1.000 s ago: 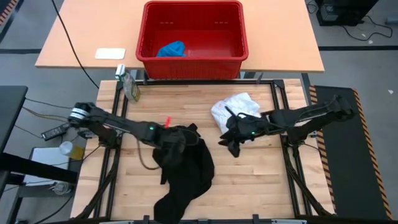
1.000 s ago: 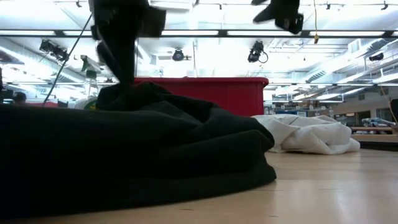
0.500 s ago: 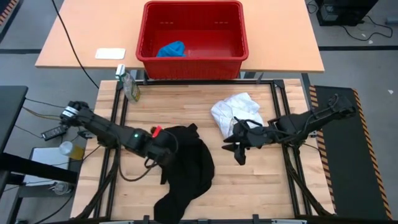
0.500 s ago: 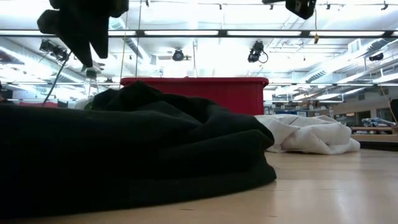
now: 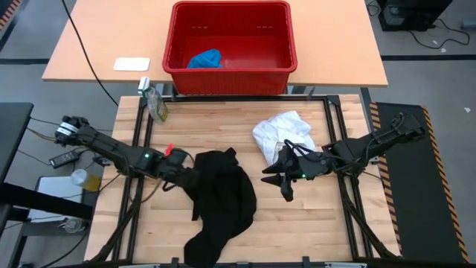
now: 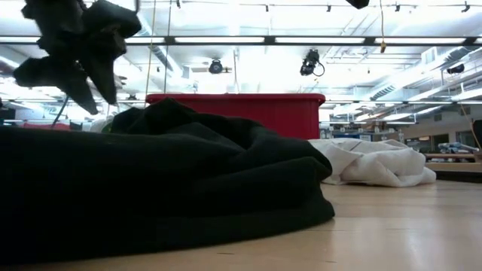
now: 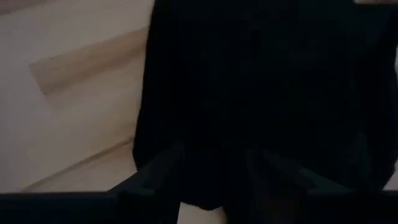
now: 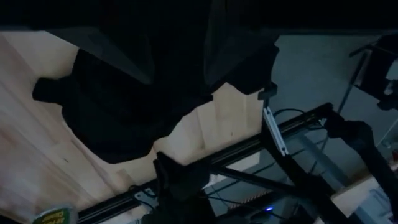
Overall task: Fold laundry
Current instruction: Fold the black shirt
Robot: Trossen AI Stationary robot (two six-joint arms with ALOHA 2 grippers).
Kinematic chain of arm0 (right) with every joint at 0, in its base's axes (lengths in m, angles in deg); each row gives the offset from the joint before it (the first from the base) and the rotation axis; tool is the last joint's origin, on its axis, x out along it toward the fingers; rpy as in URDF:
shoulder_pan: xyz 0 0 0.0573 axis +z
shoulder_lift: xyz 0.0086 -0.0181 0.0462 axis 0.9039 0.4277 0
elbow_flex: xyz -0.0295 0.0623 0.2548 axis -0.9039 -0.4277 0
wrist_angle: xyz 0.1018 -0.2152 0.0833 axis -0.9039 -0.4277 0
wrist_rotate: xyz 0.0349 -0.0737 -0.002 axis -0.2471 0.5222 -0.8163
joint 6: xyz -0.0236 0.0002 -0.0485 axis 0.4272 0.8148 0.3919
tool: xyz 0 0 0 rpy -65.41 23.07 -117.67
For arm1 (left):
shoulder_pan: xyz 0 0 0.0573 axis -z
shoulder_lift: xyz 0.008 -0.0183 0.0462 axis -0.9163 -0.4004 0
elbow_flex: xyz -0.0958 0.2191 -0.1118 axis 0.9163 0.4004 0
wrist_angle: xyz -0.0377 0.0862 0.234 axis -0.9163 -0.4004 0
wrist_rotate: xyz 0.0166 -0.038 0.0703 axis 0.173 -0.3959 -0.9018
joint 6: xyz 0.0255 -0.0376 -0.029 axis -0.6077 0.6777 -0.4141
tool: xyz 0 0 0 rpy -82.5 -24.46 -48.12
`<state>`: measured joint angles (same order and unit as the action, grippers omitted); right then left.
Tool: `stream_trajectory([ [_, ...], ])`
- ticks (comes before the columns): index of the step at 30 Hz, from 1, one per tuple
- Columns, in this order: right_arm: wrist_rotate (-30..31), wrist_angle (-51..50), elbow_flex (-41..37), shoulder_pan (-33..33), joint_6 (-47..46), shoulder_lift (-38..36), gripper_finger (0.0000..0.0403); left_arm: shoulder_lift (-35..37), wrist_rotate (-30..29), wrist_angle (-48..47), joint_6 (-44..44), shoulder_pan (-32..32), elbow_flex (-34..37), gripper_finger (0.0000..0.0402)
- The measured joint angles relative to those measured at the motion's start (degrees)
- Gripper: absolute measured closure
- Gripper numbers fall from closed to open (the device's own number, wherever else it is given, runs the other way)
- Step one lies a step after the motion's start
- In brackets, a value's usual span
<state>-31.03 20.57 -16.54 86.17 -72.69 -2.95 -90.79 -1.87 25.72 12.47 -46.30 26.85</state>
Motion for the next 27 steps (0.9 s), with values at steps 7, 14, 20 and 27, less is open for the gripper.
stream_trajectory([
  [7, 3.8, 0.2, 0.0, 1.1, 0.1, 0.2, 0.0251, 6.3, 0.1, 14.2, 1.0, -0.7, 9.8, 0.0211],
  [14, 4.9, 1.4, 0.0, 1.0, 0.4, 0.2, 0.0251, 6.5, -4.8, 41.9, 1.1, -0.8, 22.3, 0.0208],
  [20, 4.9, 1.6, 0.0, 0.9, 1.2, 0.2, 0.0251, 6.5, -12.3, 51.3, -5.0, -3.1, 26.3, 0.0246],
  [27, 2.5, 0.9, 1.5, -0.8, 6.5, 0.5, 0.0252, 6.4, -12.0, 78.7, -34.9, -6.3, 21.8, 0.0387],
])
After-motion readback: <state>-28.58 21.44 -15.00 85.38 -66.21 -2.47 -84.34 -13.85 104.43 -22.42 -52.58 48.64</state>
